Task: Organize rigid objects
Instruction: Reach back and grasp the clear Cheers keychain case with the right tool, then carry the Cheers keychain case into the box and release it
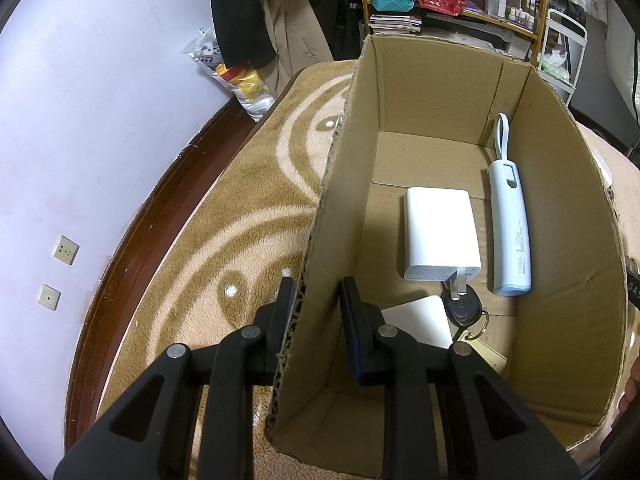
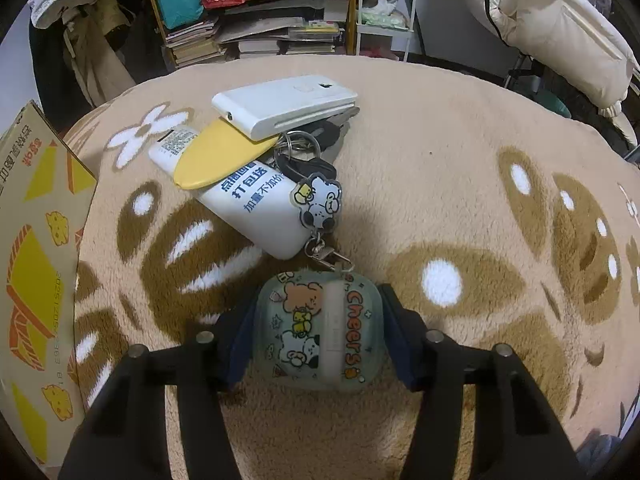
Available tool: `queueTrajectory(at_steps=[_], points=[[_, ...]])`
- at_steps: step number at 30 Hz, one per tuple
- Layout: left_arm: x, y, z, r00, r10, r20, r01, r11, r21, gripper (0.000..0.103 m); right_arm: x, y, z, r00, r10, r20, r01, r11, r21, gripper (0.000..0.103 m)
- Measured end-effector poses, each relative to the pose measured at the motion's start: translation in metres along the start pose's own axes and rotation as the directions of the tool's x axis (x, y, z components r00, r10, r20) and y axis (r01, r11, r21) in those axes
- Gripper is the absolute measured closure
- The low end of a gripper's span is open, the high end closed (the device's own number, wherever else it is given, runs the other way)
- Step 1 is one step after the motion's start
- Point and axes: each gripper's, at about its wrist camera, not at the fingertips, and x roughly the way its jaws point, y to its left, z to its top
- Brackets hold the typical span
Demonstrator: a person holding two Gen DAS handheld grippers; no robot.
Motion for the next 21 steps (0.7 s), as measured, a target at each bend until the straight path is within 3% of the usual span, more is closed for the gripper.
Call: queueTrajectory(at_steps=[11,15,21], points=[[0.0,-0.001,0.0,1.0,0.001,-0.001,-0.001,1.0,0.0,0.081,-0.021,0.012,0.007,0.993,0.093,0.067,-0.093,0.996,-0.002,0.042],[-0.001,-0.001,0.0,1.0,-0.001,-0.001,0.001,1.0,-0.001,0.081,-0.031,0.02,0.011,0.983,0.16,0.09,-0.16,0.987,-0.008,0.043],[-0.001,-0.001,0.0,1.0,0.001,0.0,-0.001,1.0,0.0,0.081,-0.052,0.032,0.017,0.969,0.201,0.145,-0.197,0.979,-0.041,0.042]])
